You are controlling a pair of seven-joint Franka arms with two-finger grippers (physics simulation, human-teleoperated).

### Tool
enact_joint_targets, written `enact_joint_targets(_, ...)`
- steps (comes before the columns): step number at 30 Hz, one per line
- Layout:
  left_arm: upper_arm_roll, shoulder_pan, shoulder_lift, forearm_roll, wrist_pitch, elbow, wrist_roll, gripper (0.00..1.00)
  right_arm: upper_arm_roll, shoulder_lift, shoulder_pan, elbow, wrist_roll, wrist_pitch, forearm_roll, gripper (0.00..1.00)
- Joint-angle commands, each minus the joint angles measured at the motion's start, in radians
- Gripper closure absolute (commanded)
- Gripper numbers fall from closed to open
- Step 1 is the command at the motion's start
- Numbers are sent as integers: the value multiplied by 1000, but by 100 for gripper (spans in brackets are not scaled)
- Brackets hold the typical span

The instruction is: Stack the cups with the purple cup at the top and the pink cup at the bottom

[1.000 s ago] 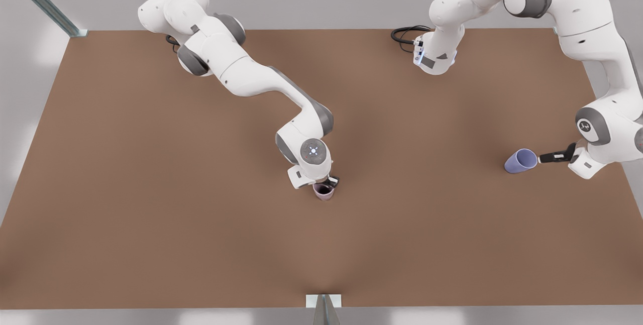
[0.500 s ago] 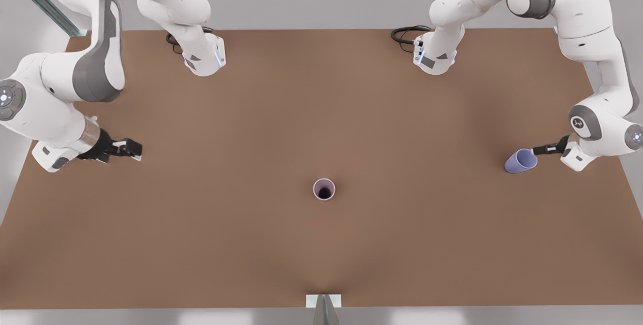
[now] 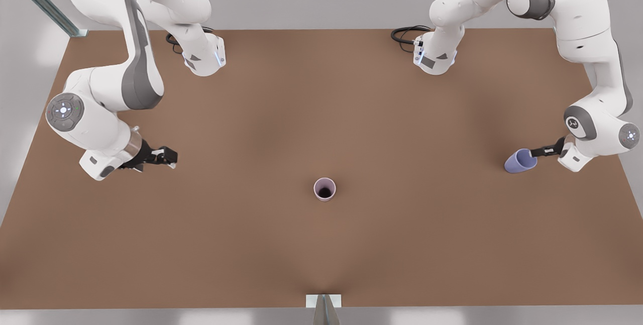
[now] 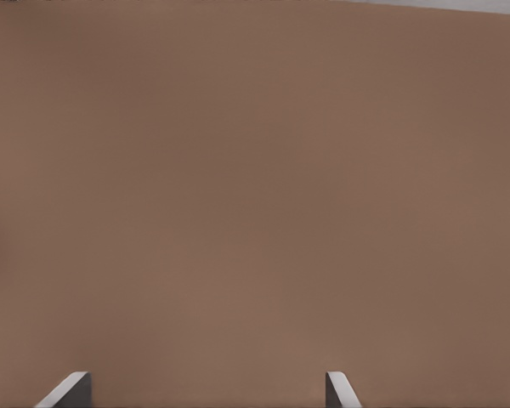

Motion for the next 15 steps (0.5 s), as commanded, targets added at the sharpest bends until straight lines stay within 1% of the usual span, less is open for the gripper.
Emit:
enact_joint_targets(1,0,0,0,-12,1,0,-2,0,0,6,-2,0,0,0,0,0)
enact_joint_targets(9,0,0,21,-31,2,-3,-2,0,0,12,-6,-6,-2,-2,0,0)
enact_joint_targets(11,0,0,21,-69,4,-3,-2,0,0,18,-5,-8,-2,-2,-2,0)
enact_joint_targets(13,0,0,21,-90,74,-43,-2,0,0,24,-3,-6,-2,0,-2,0)
enact_joint_targets(15,0,0,21,-90,77,-44,-2,0,0,24,-6,-8,-2,0,-3,0)
